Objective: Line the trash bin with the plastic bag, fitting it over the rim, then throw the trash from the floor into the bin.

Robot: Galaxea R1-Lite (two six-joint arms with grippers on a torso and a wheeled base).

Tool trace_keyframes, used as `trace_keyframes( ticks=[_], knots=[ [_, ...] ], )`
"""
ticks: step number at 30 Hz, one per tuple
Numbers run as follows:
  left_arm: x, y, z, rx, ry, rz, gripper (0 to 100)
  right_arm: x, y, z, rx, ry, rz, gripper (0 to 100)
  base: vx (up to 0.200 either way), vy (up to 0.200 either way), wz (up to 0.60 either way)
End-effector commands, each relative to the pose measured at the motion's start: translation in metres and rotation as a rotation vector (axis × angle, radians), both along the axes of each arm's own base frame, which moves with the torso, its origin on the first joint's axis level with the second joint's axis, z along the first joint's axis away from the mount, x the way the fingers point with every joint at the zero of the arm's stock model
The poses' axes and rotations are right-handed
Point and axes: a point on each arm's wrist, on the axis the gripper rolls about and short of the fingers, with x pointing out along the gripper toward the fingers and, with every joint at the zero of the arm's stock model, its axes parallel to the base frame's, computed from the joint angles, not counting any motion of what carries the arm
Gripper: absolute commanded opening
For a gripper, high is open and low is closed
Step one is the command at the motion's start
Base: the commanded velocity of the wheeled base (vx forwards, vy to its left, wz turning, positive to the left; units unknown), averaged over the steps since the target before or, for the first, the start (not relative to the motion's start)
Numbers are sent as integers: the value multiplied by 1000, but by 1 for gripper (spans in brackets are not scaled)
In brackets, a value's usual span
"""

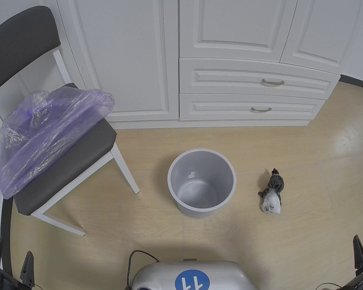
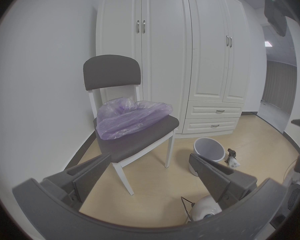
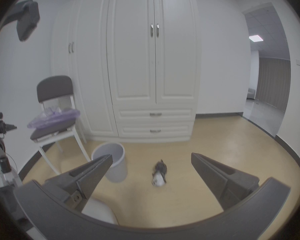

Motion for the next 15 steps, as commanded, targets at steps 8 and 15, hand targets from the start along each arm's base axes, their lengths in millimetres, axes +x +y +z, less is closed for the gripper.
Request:
trace_keyframes(
  ticks=[8,15],
  knots=[
    [-23,-1,69,-130,-300,-109,100,-2,1,22,122,26,75,100,0,0,0],
    [14,0,104,-34,4,-96,100,27,1,72,135,155,66,100,0,0,0]
  ],
)
